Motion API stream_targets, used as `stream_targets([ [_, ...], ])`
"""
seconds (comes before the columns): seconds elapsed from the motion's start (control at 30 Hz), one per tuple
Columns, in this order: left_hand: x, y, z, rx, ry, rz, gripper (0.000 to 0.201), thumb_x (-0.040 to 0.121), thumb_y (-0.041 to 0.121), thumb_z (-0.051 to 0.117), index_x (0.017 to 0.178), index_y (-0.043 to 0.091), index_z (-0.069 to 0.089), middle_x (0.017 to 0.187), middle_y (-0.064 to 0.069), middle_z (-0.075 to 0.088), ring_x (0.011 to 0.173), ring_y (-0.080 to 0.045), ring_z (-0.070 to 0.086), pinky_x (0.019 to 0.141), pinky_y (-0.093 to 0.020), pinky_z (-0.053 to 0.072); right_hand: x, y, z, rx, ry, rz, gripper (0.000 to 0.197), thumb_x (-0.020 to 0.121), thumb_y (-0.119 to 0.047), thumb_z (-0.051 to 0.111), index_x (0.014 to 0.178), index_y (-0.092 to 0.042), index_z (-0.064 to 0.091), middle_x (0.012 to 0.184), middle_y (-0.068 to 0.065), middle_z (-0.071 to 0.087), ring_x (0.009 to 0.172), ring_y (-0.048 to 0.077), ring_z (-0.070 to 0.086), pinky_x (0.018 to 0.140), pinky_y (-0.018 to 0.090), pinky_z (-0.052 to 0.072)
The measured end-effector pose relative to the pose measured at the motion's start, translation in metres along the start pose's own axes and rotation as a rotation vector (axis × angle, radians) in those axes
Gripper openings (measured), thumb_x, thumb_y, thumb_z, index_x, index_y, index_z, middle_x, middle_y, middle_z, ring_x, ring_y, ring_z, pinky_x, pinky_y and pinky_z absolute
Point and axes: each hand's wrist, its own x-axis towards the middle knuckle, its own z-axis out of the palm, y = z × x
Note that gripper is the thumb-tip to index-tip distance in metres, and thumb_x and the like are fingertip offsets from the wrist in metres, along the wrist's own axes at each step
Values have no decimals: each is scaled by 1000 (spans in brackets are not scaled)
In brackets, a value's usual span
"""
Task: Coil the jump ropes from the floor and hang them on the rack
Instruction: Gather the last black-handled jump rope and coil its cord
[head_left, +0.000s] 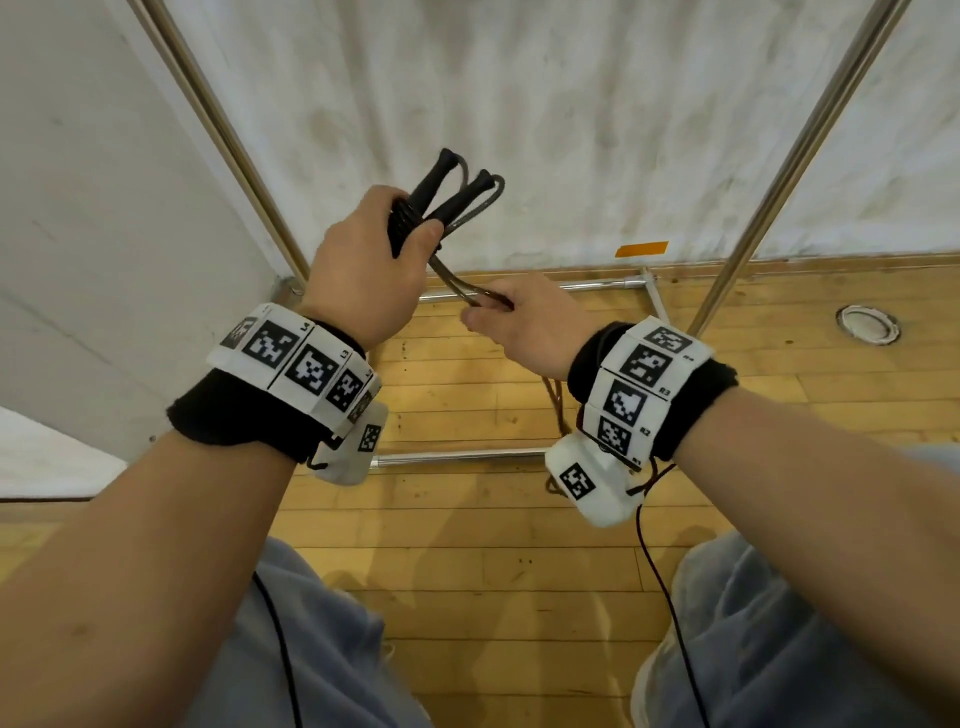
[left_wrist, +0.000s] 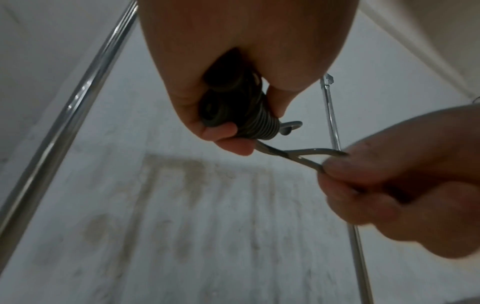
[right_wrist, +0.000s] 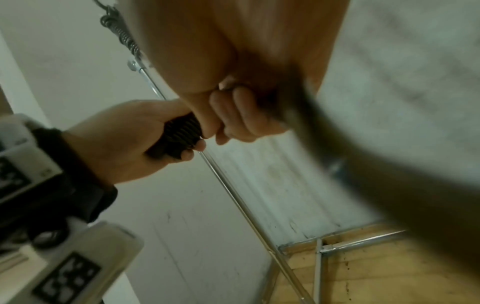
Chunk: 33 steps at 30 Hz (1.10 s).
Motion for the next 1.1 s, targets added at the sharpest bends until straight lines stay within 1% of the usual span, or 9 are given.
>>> stream_targets([
  [0.1,4,-14,-5,86,4,-74,39,96,36,50,126,12,43,109,-7,61,83,-18,48,70,-32,37,0,0,-4,-126,-1,-4,39,98,-32,42,82,-2,59,54,-5,37,45,10,33,45,18,30],
  [0.3,1,-21,3,187,-225,-121,39,96,39,50,125,13,45,98,2,53,81,-19,50,63,-28,36,-1,-5,-17,-435,56,-85,43,100,-35,37,61,-18,40,58,-3,43,53,11,40,50,26,25],
  [0.37,5,-22,1,127,-256,-149,36,96,41,48,119,13,50,95,1,61,78,-18,58,59,-29,40,-2,-4,-24,-445,106,-97,42,99,-36,37,61,-21,40,60,-4,45,55,10,42,50,25,25],
  [0.5,10,-23,-3,-82,-164,-190,33,97,40,45,106,12,60,87,-5,69,76,-19,66,64,-35,52,-2,-2,-40,-407,148,-72,44,99,-38,37,60,-19,41,60,-2,46,56,12,43,51,25,26],
  [0.63,4,-19,8,237,-307,-140,29,97,38,48,114,15,53,87,1,58,71,-14,53,54,-26,36,-6,-6,-29,-461,56,-86,39,99,-36,38,62,-24,41,62,-4,48,56,10,44,51,26,27],
  [0.8,-8,-5,24,373,-532,-35,26,96,35,50,118,22,48,97,1,60,83,-20,57,73,-38,51,-4,-5,-30,-490,74,-136,30,99,-34,39,75,-22,50,67,-6,50,59,9,46,51,24,28],
  [0.93,-17,9,28,359,-546,96,30,87,49,54,112,33,48,78,18,51,67,-3,49,52,-23,34,2,1,-41,-470,172,-190,32,97,-37,41,84,-17,61,72,-3,56,67,14,51,60,28,38],
  [1.03,-22,19,27,339,-512,137,42,73,70,57,102,39,52,75,20,54,70,-4,52,54,-22,36,7,7,-51,-370,210,-186,31,93,-41,49,84,-17,67,72,-4,60,66,9,52,61,24,39],
  [1.1,-24,22,26,272,-477,140,35,72,67,61,89,37,55,73,17,57,70,-3,54,56,-23,40,10,11,-56,-263,191,-156,28,91,-41,55,78,-19,68,63,-8,56,56,3,48,55,14,35],
])
